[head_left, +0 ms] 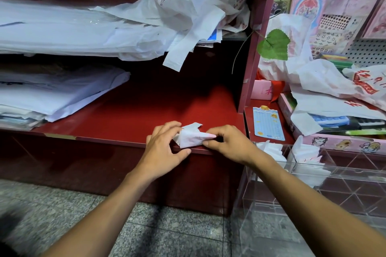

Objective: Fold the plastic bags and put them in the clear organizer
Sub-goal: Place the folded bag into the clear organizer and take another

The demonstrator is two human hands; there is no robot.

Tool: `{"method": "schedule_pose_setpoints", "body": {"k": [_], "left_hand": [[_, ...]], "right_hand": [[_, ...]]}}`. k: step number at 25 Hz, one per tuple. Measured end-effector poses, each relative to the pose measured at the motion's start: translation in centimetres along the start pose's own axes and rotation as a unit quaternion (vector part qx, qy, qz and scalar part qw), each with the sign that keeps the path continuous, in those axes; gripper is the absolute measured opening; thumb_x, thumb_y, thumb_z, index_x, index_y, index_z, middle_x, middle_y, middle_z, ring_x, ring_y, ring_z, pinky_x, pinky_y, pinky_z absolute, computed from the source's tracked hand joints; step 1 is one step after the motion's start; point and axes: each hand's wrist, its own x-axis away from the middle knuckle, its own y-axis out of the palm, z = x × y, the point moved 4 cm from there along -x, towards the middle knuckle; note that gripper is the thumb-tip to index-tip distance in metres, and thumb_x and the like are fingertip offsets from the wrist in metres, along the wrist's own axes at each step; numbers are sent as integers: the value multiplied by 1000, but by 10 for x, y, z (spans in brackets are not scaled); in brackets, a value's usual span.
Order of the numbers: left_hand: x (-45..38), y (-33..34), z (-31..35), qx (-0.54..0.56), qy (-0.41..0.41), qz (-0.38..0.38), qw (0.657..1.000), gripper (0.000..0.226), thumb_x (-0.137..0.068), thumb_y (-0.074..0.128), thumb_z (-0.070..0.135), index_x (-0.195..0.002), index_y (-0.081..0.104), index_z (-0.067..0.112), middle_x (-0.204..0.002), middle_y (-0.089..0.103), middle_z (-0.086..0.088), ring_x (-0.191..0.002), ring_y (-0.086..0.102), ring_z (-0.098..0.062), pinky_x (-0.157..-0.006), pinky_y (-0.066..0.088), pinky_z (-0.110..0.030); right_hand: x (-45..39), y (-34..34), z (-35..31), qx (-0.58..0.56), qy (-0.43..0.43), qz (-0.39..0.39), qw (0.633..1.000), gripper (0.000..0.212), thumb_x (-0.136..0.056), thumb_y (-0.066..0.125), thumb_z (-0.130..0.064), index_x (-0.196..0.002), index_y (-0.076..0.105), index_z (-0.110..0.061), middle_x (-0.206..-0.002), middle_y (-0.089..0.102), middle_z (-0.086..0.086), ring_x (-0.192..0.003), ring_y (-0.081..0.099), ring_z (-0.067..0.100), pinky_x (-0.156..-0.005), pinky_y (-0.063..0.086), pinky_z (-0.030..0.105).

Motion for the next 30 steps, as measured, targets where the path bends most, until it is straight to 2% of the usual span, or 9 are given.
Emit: {"method": "schedule_pose_setpoints", "body": {"k": [5, 9, 13, 17, 21, 24, 26, 28, 30], "left_hand": [[1, 10, -2, 29, 0, -78, 997, 60, -72, 66, 43, -127, 43, 48, -126, 56, 11, -120, 48, -11, -101, 25, -27], [-1, 9, -2, 108, -29, -57, 992, 58, -65, 67, 49, -121, 49, 49, -117, 64, 13, -112, 59, -6, -106, 41, -44], [-2, 4, -1, 185, -89, 1, 979, 53, -71, 68, 51, -120, 48, 49, -94, 73, 15, -105, 64, -7, -104, 42, -44], [-4, 4, 4, 216, -111, 16, 970, 59, -83, 73, 21, -131, 47, 42, -98, 67, 14, -98, 61, 2, -87, 45, -24], [-7, 6, 4, 224, -102, 33, 969, 70, -81, 69, 4, -126, 44, 52, -114, 54, 13, -93, 63, -6, -74, 53, -25], [-7, 6, 6, 135, -46, 42, 989, 58, -80, 71, 8, -124, 54, 42, -116, 54, 15, -99, 56, -9, -85, 43, -23], [-4, 6, 11, 15, 22, 12, 1000, 43, -79, 70, 33, -121, 62, 34, -126, 52, 20, -113, 44, -7, -94, 32, -27], [-1, 14, 10, -75, 56, -63, 994, 53, -77, 70, 52, -126, 62, 33, -135, 49, 23, -124, 36, -7, -98, 24, -29], [0, 17, 7, -109, 72, -59, 990, 52, -78, 76, 40, -127, 61, 32, -130, 54, 21, -122, 41, -12, -94, 23, -30]], "right_hand": [[1, 0, -2, -18, 3, -14, 1000, 5, -88, 68, -22, -88, 72, -25, -85, 71, -5, -84, 65, 15, -82, 51, 42], [1, -3, -3, -56, 24, 16, 998, 17, -88, 69, -25, -79, 66, -39, -79, 68, -2, -72, 58, 8, -77, 49, 40], [-5, 4, 1, -80, 68, 43, 994, 15, -87, 65, -27, -101, 67, -23, -84, 71, -5, -78, 65, 13, -79, 54, 43], [-10, 9, 0, -42, 86, 37, 995, 21, -90, 63, -33, -108, 67, -23, -92, 72, -7, -85, 67, 16, -81, 54, 43], [-12, 10, 3, -37, 116, 54, 991, 25, -91, 64, -31, -114, 66, -22, -101, 72, -5, -92, 66, 17, -84, 53, 41], [-13, 12, 4, -1, 150, 77, 986, 39, -88, 66, -33, -125, 59, -22, -115, 69, -1, -104, 64, 22, -91, 51, 39], [-12, 13, 1, 37, 167, 98, 980, 47, -86, 69, -31, -128, 52, -21, -119, 64, 0, -107, 62, 24, -89, 49, 36], [-10, 13, -7, 107, 139, 124, 977, 45, -85, 69, -31, -123, 48, -22, -118, 55, 0, -105, 56, 25, -83, 48, 36], [-7, 14, -15, 147, 70, 102, 981, 34, -89, 64, -41, -118, 54, -26, -120, 47, -5, -105, 48, 21, -85, 44, 38]]}}
